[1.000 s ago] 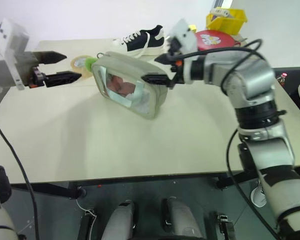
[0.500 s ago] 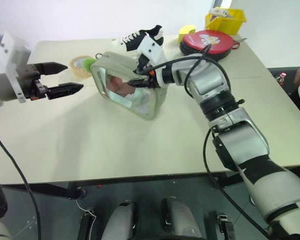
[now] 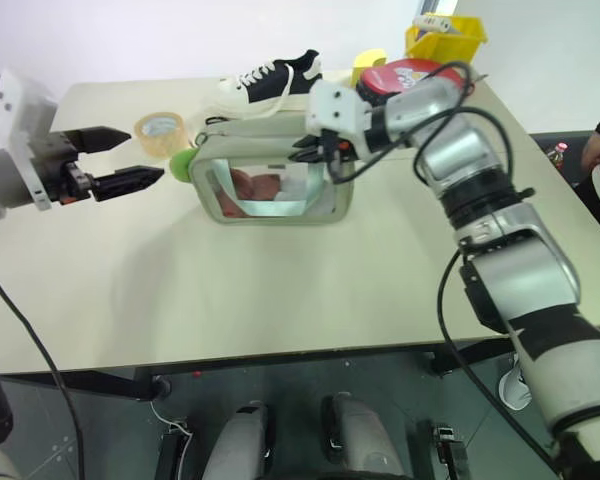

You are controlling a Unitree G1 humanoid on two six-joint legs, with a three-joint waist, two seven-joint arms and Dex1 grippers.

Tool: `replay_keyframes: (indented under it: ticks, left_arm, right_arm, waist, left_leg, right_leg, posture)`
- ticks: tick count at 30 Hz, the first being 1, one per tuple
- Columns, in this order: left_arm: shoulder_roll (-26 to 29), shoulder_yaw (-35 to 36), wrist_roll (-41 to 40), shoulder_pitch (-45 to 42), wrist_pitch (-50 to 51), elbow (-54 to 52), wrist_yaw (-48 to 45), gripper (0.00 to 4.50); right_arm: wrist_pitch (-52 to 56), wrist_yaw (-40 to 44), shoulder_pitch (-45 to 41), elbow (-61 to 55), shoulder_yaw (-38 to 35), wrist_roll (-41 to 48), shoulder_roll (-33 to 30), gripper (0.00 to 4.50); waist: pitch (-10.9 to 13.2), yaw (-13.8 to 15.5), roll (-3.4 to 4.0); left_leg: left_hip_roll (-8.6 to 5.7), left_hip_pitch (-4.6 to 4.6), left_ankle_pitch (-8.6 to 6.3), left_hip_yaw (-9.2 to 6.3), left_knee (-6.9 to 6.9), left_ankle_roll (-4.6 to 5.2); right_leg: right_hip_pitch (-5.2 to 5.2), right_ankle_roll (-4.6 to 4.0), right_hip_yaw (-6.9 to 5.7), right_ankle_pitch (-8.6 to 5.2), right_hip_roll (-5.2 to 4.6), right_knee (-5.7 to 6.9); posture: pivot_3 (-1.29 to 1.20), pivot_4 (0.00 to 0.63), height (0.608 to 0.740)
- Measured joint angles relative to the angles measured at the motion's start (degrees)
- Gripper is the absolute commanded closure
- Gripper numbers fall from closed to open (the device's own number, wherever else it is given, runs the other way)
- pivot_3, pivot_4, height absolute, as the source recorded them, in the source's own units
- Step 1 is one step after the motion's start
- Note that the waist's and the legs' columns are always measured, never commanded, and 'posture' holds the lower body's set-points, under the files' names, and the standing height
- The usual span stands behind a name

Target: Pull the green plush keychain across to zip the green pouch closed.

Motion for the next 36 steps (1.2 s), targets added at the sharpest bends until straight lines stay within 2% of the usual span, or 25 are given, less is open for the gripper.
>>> replay_keyframes:
  ticks: [9,17,24,27,32,36]
  left_arm:
    - [0.0,-0.8,0.0,-0.8,-1.1,1.2,-0.3,0.0]
    - [0.0,-1.2,0.0,-1.7,-1.2,1.3,-1.0,0.0]
    - [-0.1,-1.5,0.0,-1.7,-1.1,1.1,-1.4,0.0]
    - [-0.1,-2.2,0.0,-1.7,-1.1,1.2,-1.7,0.0]
    - [-0.1,-2.7,0.0,-2.4,-1.1,1.2,-2.1,0.0]
    - [0.2,-2.6,0.0,-1.7,-1.1,1.8,-2.2,0.0]
  right_arm:
    - [11.1,4.9,9.3,-20.5,-1.9,3.7,-2.7,4.46]
    - [13.5,4.4,10.8,-23.9,-2.8,4.8,-3.5,4.46]
    - [13.6,3.1,16.8,-30.1,-3.2,5.4,-3.9,4.46]
    - [14.7,2.2,16.8,-31.1,-3.2,5.4,-3.9,3.41]
    - [18.5,1.2,16.8,-34.1,-4.5,7.1,-5.0,0.89]
    - [24.8,0.9,16.9,-39.5,-7.8,10.2,-9.0,0.89]
  waist:
    - [0.0,0.0,0.0]
    - [0.0,0.1,0.0]
    - [0.0,0.0,-0.02]
    - [0.0,0.0,-0.02]
    - [0.0,0.3,-0.02]
    - [0.0,0.7,-0.01]
  left_leg:
    - [0.01,0.0,0.0,0.0,0.01,0.0]
    - [0.0,0.0,0.0,0.01,0.03,0.0]
    - [0.0,0.01,0.0,0.01,0.06,0.0]
    - [0.01,0.02,0.0,0.0,0.06,0.0]
    - [0.01,0.01,0.0,0.0,0.16,0.01]
    - [0.01,-0.02,-0.03,0.0,0.35,0.06]
  right_leg:
    - [-0.02,0.0,0.0,0.0,0.0,0.03]
    - [-0.02,0.0,0.01,0.0,0.0,0.03]
    - [0.0,0.0,0.0,0.0,-0.01,0.04]
    - [-0.01,0.0,0.0,0.0,0.0,0.1]
    - [0.03,0.0,0.0,0.0,0.0,0.11]
    - [0.08,0.0,0.0,0.0,0.0,0.11]
  posture:
    - [0.0,0.15,0.74]
    - [0.0,0.15,0.74]
    - [0.0,0.15,0.74]
    - [0.0,0.15,0.74]
    - [0.0,0.15,0.74]
    - [0.0,0.15,0.74]
